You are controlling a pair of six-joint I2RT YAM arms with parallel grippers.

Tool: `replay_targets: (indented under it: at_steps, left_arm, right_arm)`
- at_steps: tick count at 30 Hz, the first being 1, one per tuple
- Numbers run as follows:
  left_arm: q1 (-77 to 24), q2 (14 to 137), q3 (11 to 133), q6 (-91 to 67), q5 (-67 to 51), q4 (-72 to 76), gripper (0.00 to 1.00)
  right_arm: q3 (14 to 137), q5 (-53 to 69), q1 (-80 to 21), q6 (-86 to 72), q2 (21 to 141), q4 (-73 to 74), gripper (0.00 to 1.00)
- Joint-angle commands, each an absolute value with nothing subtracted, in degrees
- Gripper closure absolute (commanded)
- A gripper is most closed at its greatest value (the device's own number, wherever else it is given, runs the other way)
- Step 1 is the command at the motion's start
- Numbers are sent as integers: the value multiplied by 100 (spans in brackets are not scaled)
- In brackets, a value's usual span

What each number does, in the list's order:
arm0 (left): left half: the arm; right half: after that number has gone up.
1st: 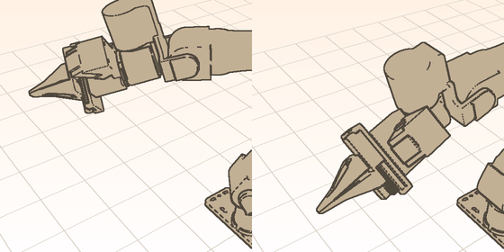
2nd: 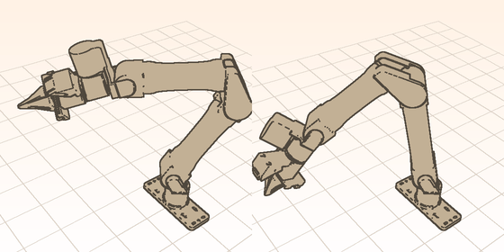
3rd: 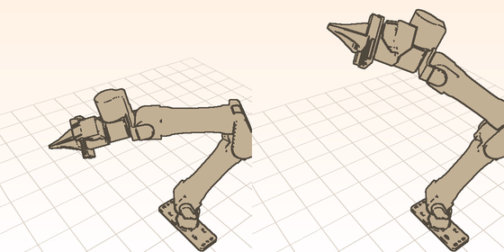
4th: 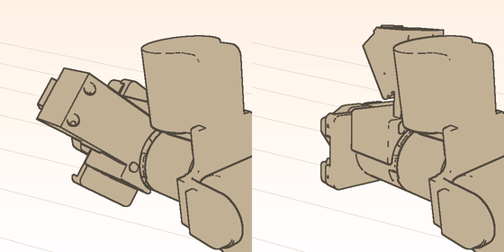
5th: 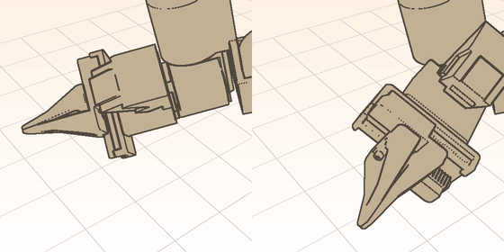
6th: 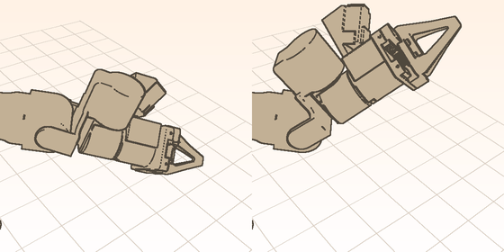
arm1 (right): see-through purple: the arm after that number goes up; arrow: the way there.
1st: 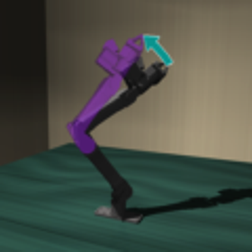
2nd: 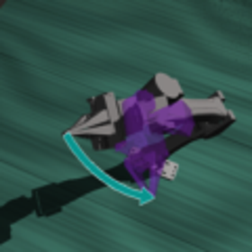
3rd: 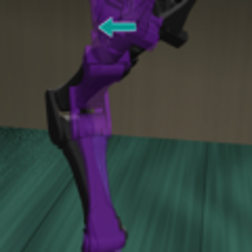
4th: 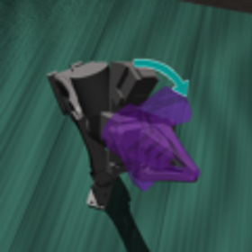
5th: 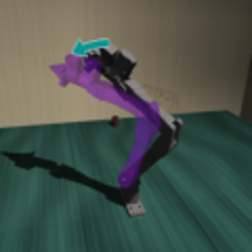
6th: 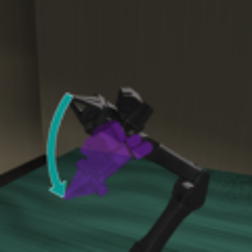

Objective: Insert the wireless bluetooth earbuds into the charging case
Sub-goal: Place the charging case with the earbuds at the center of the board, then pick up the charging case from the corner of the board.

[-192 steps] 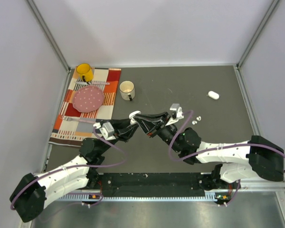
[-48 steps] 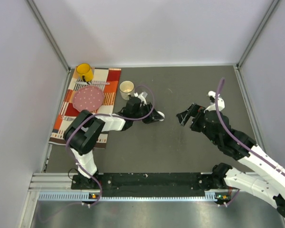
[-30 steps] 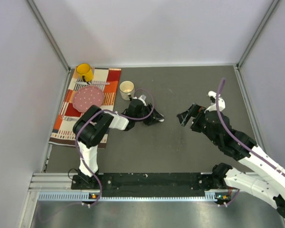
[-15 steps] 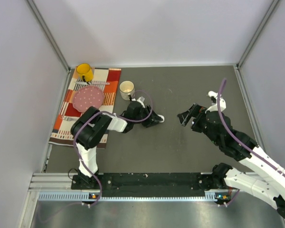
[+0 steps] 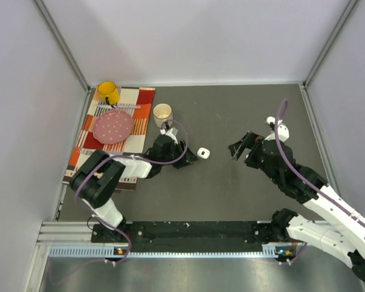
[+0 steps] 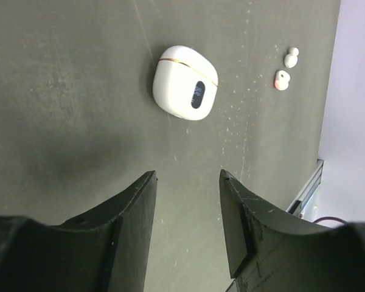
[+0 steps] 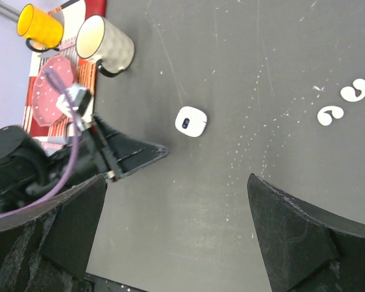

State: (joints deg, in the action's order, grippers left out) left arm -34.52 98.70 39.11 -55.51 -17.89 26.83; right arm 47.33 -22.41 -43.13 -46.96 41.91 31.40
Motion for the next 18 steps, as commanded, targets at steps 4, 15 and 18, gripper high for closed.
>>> replay_targets:
  at_steps: [4,15,18]
  left_arm:
    - [-3454,8448,3805,-4362,-1451,1936,49]
    - [-3437,5899,3297,-2656,-1336,1503,47]
    - [-3437,5363,3165,-2338,-1161,1336,45]
  right_arm:
    - [4878,-2145,-3684,-4474,4394,3234,1]
    - [5256,-1266,-1496,-3456,5378,3191,1]
    - [5492,-695,-731,-3357,5922,3050,1]
